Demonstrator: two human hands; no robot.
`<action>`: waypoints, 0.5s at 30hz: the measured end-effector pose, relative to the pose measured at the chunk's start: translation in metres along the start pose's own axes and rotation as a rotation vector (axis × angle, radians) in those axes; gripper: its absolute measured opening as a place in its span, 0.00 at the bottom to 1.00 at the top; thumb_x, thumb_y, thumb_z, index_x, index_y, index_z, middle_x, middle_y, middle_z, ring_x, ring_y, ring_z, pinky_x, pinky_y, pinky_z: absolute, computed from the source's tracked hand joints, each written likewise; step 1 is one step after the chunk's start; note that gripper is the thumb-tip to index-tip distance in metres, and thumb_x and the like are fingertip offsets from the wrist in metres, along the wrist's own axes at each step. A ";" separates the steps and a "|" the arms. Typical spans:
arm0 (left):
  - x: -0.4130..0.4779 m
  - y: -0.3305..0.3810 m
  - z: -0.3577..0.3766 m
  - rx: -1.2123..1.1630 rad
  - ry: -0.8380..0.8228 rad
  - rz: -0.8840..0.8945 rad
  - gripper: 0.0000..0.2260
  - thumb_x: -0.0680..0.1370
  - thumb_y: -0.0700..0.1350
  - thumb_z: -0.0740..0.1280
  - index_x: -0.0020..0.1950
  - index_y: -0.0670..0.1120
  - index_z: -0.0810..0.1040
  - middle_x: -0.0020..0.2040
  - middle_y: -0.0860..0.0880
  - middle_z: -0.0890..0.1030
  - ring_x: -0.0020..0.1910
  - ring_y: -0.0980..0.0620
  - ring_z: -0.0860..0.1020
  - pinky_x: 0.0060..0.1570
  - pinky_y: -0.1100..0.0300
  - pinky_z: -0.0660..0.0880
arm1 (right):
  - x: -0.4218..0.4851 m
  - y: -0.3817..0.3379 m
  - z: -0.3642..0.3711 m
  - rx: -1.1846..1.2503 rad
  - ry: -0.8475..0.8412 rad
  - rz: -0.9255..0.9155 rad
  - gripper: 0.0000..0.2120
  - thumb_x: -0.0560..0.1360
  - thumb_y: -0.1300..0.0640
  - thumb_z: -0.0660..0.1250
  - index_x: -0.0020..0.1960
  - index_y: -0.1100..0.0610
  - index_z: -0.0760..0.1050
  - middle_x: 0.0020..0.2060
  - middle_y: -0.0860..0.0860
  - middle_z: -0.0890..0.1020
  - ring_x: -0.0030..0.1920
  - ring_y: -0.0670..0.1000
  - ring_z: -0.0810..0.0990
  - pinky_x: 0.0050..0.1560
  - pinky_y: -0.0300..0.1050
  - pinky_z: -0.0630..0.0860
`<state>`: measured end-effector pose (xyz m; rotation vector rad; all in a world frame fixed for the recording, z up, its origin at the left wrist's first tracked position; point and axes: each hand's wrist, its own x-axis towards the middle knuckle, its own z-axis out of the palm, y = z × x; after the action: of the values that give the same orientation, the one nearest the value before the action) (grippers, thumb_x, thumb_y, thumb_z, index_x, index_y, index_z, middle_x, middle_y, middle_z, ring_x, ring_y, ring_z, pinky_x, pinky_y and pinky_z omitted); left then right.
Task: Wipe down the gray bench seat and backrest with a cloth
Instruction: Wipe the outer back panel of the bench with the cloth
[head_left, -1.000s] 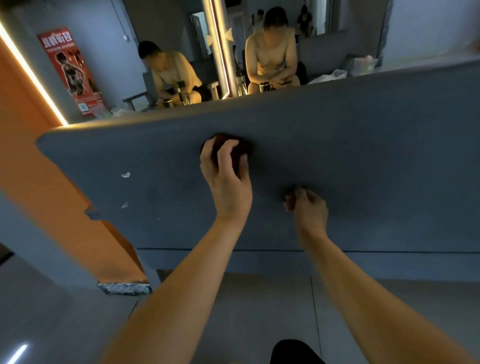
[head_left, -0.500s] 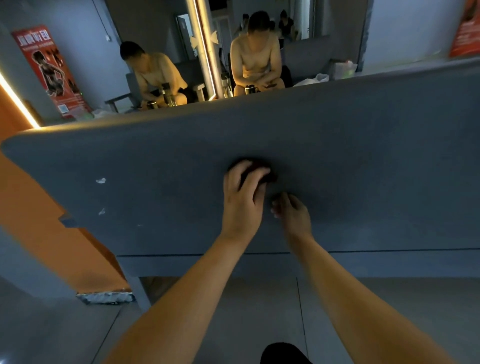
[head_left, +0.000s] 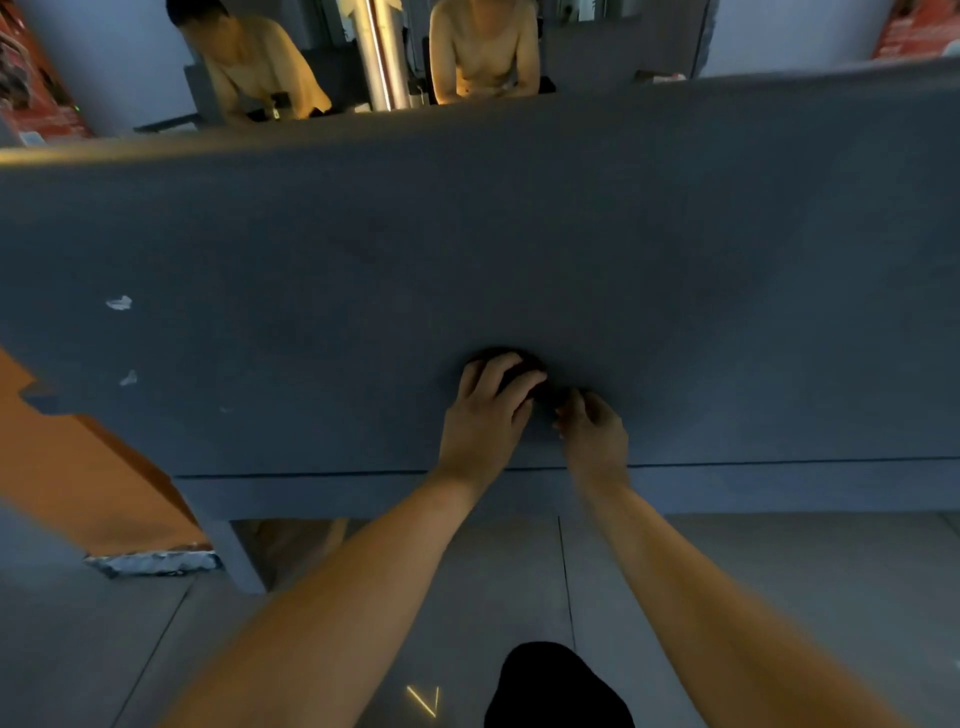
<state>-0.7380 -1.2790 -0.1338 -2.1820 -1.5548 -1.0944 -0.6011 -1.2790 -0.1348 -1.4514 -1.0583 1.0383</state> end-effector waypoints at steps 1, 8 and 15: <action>-0.013 -0.004 0.007 -0.006 -0.052 -0.023 0.14 0.78 0.42 0.71 0.64 0.49 0.81 0.66 0.49 0.75 0.65 0.44 0.71 0.47 0.48 0.82 | 0.000 0.004 0.001 -0.013 -0.004 -0.008 0.15 0.83 0.51 0.58 0.45 0.56 0.78 0.41 0.54 0.83 0.44 0.56 0.81 0.46 0.51 0.76; -0.050 -0.011 0.023 -0.086 -0.195 -0.102 0.16 0.76 0.38 0.73 0.64 0.46 0.80 0.67 0.48 0.74 0.66 0.48 0.67 0.49 0.56 0.76 | -0.006 0.023 0.010 -0.104 0.024 -0.048 0.13 0.84 0.53 0.58 0.47 0.59 0.76 0.41 0.54 0.81 0.43 0.56 0.79 0.42 0.49 0.73; -0.077 -0.047 0.004 -0.033 -0.167 -0.127 0.11 0.78 0.42 0.72 0.60 0.49 0.82 0.61 0.48 0.75 0.61 0.47 0.69 0.41 0.52 0.79 | -0.012 0.028 -0.005 -0.112 0.035 0.011 0.10 0.82 0.55 0.61 0.51 0.60 0.78 0.45 0.58 0.82 0.46 0.61 0.79 0.43 0.50 0.70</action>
<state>-0.7900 -1.3120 -0.1995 -2.2750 -1.7793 -1.0027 -0.5963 -1.2941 -0.1609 -1.5610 -1.0993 0.9715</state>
